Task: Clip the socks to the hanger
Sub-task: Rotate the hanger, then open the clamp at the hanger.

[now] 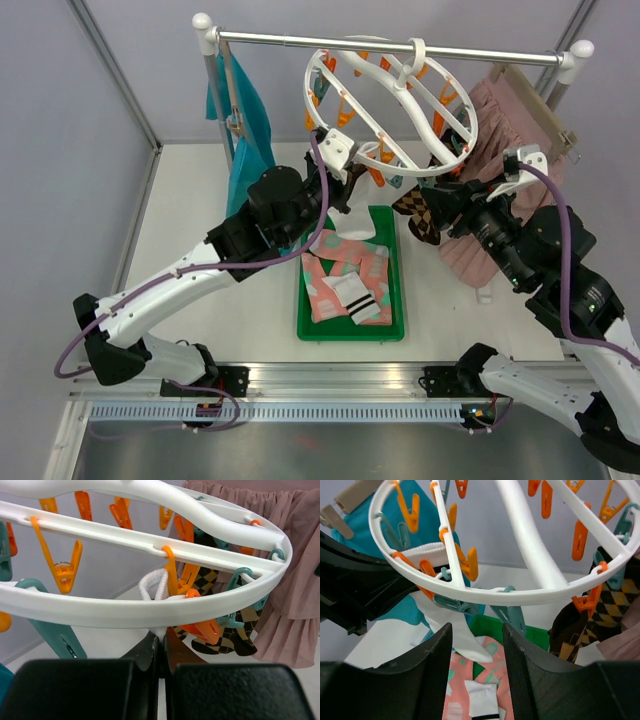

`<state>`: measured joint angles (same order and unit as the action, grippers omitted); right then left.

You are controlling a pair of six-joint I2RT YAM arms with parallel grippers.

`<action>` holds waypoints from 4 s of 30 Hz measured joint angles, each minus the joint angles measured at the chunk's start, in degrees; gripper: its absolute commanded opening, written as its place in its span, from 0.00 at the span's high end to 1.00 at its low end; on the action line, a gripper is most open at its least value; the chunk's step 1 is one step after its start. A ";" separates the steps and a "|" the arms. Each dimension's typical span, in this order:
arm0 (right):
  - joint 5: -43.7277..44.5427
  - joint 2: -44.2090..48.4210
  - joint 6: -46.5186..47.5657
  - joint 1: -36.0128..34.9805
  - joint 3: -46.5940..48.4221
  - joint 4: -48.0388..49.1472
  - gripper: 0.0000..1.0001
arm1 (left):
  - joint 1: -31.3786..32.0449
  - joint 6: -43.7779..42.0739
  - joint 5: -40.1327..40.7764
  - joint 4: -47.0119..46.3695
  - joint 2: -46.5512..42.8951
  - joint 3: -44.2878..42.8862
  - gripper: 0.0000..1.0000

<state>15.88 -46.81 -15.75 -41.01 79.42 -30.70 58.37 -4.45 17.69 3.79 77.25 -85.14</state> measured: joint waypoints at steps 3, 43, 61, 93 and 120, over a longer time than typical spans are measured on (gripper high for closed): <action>0.44 0.00 -0.13 0.00 -1.49 -0.66 0.48 | 0.70 -0.52 0.02 0.39 0.72 -0.68 0.98; 13.55 -3.56 4.92 0.00 -3.43 -0.98 0.39 | 2.16 -2.12 0.26 0.50 4.68 -3.63 0.98; 17.59 -6.32 5.57 0.00 -3.43 1.20 0.40 | 2.25 -2.47 0.28 0.50 4.72 -3.98 0.98; 20.22 -7.43 6.08 0.00 -3.41 1.62 0.40 | 2.25 -2.86 0.26 0.55 4.79 -3.98 0.98; 24.09 -9.29 5.66 0.00 -3.30 3.30 0.71 | 2.38 -2.97 0.26 0.66 4.79 -3.98 0.98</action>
<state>39.97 -56.10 -10.09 -41.01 76.12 -27.40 60.75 -7.42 17.96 4.45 82.04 -89.12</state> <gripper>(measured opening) 0.375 0.033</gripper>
